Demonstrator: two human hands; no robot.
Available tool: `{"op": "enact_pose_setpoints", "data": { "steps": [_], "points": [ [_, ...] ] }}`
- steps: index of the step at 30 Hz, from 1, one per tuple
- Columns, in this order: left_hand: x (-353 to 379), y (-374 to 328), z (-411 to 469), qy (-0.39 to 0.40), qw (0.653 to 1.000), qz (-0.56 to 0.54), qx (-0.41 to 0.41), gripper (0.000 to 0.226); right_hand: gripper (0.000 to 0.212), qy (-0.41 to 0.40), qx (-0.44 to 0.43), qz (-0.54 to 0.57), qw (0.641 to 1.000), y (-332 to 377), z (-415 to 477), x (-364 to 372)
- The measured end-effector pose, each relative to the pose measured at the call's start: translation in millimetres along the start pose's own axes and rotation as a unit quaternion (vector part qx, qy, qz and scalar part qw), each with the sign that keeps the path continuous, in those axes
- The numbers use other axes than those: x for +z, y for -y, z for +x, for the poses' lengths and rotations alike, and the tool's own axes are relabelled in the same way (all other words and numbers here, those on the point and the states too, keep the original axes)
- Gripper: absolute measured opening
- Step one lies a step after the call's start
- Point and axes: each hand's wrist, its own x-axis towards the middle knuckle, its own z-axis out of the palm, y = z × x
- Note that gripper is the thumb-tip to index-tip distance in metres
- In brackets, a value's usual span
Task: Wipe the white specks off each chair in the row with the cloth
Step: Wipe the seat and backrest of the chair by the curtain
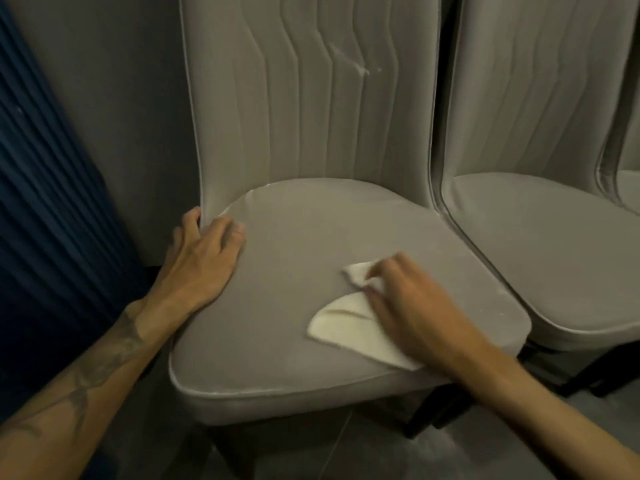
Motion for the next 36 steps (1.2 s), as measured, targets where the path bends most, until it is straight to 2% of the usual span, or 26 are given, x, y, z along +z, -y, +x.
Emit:
{"op": "enact_pose_setpoints", "data": {
  "steps": [3,7,9,11,13,15,19,21,25,28,36],
  "points": [
    [-1.2,1.1,-1.8,0.001,1.0,0.002,0.004,0.047,0.018,-0.028,0.081,-0.046,0.995,-20.5,6.6,-6.8],
    [-2.6,1.1,-2.5,0.003,1.0,-0.007,0.001,0.051,0.017,0.008,0.004,-0.014,1.0,1.4,5.4,3.3],
    [-3.1,1.5,-2.4,0.004,1.0,-0.014,-0.001,0.051,0.019,0.02,-0.011,-0.029,0.999,-23.9,8.8,-7.2],
    [-3.0,1.1,-3.6,0.007,1.0,-0.02,-0.002,0.052,0.022,0.012,0.053,-0.062,0.997,-64.9,18.1,-19.5],
    [-2.7,0.7,-5.1,0.006,1.0,-0.024,-0.004,0.053,0.028,0.01,0.16,-0.072,0.984,-95.8,28.8,-32.2],
    [-2.8,0.9,-6.1,0.004,1.0,-0.024,-0.004,0.053,0.03,0.011,0.195,-0.068,0.978,-98.5,29.3,-31.5],
    [-1.9,2.3,-3.8,0.002,1.0,-0.027,-0.003,0.055,0.021,-0.003,0.057,-0.049,0.997,-68.3,-13.1,-30.0],
    [-1.6,3.6,-2.6,0.0,0.999,-0.032,-0.005,0.055,0.024,0.019,0.025,-0.033,0.999,-75.6,-21.1,-37.2],
    [-1.1,3.8,-2.5,-0.004,0.999,-0.035,-0.006,0.052,0.03,0.058,0.121,-0.059,0.989,-120.6,34.3,-40.2],
    [-1.2,3.3,-2.8,-0.008,0.999,-0.033,-0.006,0.05,0.033,0.06,0.169,-0.052,0.982,-126.0,58.5,-34.0],
    [0.8,3.4,-2.2,-0.008,0.999,-0.049,-0.006,0.048,0.018,0.004,0.128,-0.048,0.991,-86.7,-41.8,-54.0]
  ]
}}
